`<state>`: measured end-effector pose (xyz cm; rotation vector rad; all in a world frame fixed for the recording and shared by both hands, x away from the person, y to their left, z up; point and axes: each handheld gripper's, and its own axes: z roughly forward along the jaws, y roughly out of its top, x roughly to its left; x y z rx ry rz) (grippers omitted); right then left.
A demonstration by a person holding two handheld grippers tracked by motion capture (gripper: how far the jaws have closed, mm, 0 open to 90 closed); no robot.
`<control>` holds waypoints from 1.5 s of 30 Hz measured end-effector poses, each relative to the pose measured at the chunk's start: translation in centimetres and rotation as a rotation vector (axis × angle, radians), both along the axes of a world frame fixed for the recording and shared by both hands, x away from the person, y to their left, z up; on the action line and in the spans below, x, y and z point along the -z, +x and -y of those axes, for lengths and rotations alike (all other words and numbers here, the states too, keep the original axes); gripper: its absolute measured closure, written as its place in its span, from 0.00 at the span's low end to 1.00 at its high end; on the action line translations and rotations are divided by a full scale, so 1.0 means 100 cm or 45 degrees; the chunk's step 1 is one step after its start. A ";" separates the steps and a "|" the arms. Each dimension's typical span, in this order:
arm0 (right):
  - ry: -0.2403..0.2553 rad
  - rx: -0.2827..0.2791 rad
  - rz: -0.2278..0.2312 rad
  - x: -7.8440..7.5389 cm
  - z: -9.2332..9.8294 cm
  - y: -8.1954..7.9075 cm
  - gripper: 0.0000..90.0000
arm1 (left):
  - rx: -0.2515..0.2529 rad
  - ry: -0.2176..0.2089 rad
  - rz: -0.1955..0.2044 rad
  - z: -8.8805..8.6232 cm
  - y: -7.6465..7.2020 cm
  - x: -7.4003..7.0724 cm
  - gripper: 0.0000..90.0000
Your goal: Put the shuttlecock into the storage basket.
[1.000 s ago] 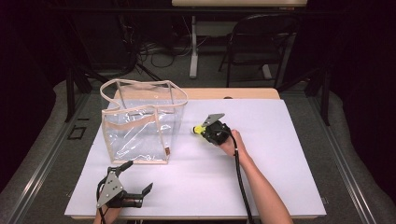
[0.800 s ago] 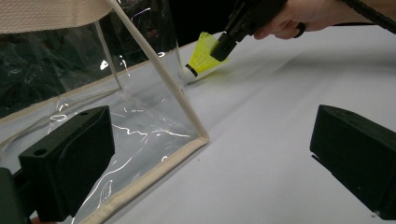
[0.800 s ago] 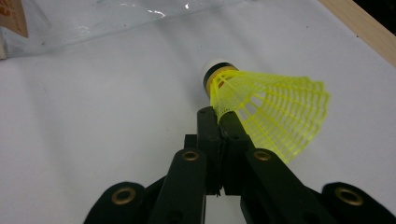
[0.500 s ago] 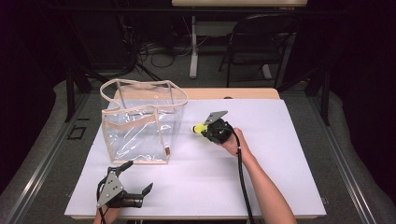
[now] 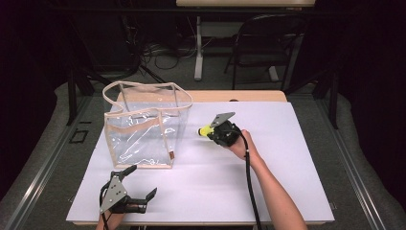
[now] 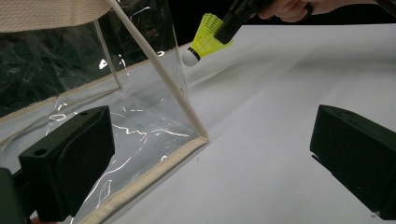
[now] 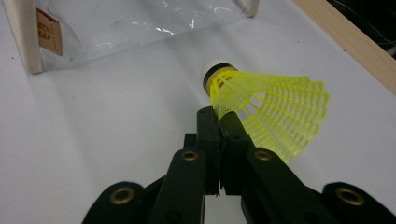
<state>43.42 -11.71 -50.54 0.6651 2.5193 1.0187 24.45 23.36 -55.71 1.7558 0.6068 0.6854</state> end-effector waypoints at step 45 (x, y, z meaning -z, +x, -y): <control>-0.007 -0.004 0.070 -0.052 0.011 -0.001 0.99 | 0.004 -0.001 -0.002 0.001 0.000 0.000 0.00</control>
